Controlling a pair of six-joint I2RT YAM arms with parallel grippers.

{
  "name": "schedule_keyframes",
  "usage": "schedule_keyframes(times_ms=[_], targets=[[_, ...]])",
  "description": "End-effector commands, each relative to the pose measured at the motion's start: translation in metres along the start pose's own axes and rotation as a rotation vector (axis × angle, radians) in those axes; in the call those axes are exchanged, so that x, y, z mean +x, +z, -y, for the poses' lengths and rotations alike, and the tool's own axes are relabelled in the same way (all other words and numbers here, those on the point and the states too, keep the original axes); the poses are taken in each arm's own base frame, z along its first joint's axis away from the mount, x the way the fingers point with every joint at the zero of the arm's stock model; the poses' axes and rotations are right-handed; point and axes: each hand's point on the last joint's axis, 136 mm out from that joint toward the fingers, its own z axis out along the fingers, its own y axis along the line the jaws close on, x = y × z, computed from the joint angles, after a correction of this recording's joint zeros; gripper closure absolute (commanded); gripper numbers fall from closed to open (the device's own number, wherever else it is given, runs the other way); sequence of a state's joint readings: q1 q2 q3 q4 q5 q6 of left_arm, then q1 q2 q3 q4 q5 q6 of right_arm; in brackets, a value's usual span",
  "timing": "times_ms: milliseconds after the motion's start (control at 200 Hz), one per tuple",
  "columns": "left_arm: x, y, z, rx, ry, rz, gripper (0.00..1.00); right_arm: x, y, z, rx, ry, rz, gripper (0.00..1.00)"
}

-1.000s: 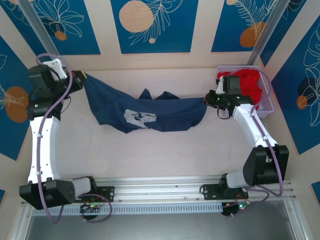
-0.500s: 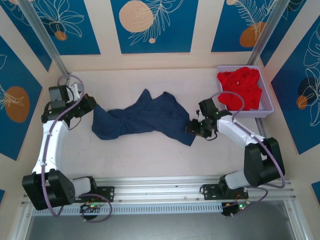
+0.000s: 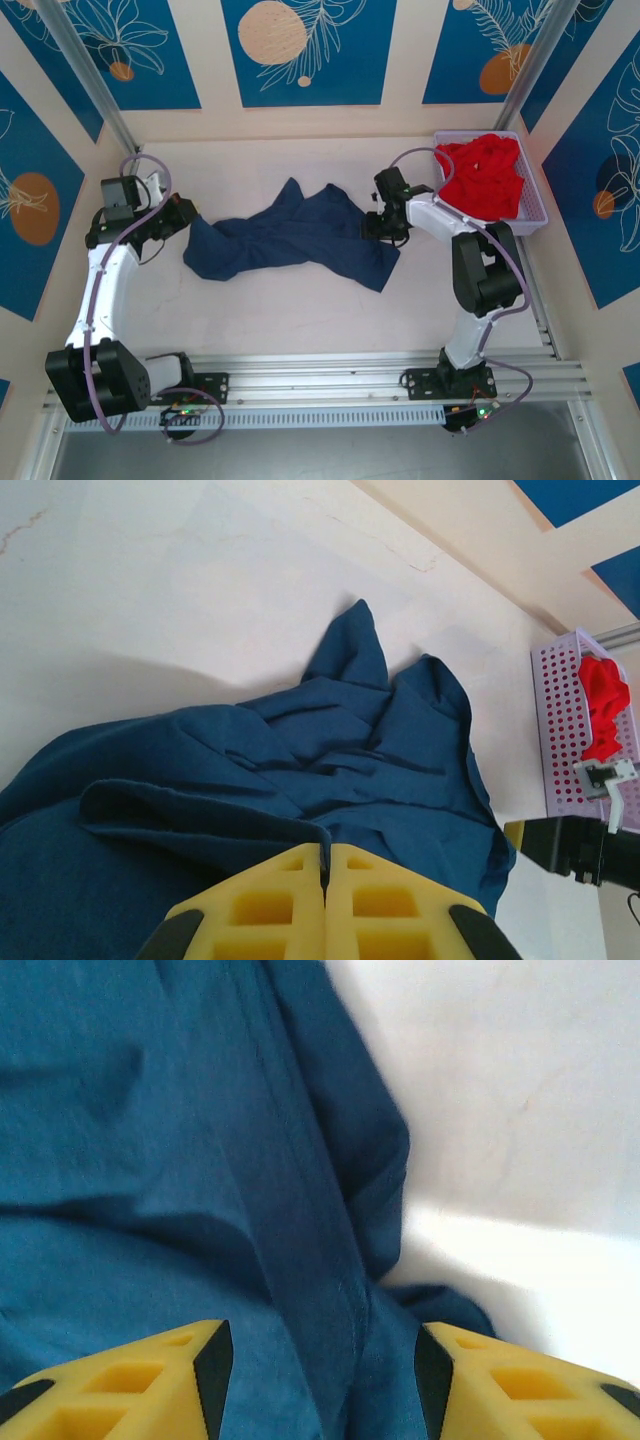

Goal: Fold the inside-out t-shirt

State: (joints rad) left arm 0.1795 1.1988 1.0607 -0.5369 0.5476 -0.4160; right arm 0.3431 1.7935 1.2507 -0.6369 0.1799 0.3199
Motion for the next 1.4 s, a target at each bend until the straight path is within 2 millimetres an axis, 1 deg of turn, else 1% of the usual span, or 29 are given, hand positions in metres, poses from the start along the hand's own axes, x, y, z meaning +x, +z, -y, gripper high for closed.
schedule_keyframes(times_ms=[0,110,185,265,395,565,710,775,815,825,905,965,1050,1155,1230,1275,1305,1395], targets=[[-0.001,-0.005,0.005,0.025,0.026,0.009,1.00,0.030,-0.014,0.001,0.018,-0.024,-0.058,0.48],[-0.001,-0.003,0.004,0.029,0.024,0.006,1.00,0.053,-0.014,0.000,0.004,-0.006,-0.097,0.48],[-0.002,-0.002,0.004,0.032,0.023,0.006,1.00,0.061,-0.009,0.000,-0.004,0.006,-0.111,0.49],[-0.003,-0.002,0.005,0.037,0.023,0.006,1.00,0.061,-0.002,0.002,0.007,0.006,-0.115,0.51],[-0.003,-0.002,0.006,0.041,0.023,0.004,1.00,0.052,0.006,0.002,0.005,0.004,-0.102,0.57],[-0.002,-0.002,0.006,0.042,0.023,0.000,1.00,0.040,0.009,0.001,-0.002,-0.008,-0.070,0.71],[-0.002,-0.002,0.007,0.042,0.025,0.000,1.00,0.039,0.011,0.002,-0.020,0.006,-0.077,0.85],[-0.003,-0.002,0.006,0.040,0.024,0.001,1.00,0.037,0.008,0.003,-0.029,0.014,-0.070,0.93],[-0.003,-0.003,0.006,0.038,0.017,0.002,1.00,0.034,0.002,0.002,-0.034,0.018,-0.052,1.00],[-0.003,-0.003,0.006,0.038,0.016,0.001,1.00,0.033,0.000,0.002,-0.035,0.018,-0.046,1.00],[-0.005,-0.005,0.009,0.045,0.006,0.009,1.00,0.020,-0.024,-0.002,-0.082,0.018,0.028,1.00],[-0.008,-0.008,0.013,0.052,0.008,0.022,1.00,0.006,-0.052,-0.009,-0.159,0.021,0.106,1.00],[-0.015,-0.016,0.021,0.062,0.032,0.058,1.00,-0.015,-0.105,-0.017,-0.283,0.023,0.251,1.00],[-0.030,-0.034,0.032,0.048,0.089,0.136,1.00,-0.041,-0.180,-0.014,-0.402,0.042,0.453,1.00],[-0.047,-0.055,0.044,0.028,0.140,0.222,1.00,-0.056,-0.233,-0.009,-0.445,0.041,0.612,1.00],[-0.061,-0.068,0.054,0.020,0.165,0.279,1.00,-0.064,-0.260,-0.006,-0.460,0.036,0.692,1.00],[-0.072,-0.076,0.060,0.018,0.176,0.317,1.00,-0.070,-0.277,-0.005,-0.469,0.035,0.737,1.00],[-0.106,-0.097,0.080,0.026,0.188,0.434,1.00,-0.091,-0.316,-0.003,-0.484,0.027,0.821,1.00]])
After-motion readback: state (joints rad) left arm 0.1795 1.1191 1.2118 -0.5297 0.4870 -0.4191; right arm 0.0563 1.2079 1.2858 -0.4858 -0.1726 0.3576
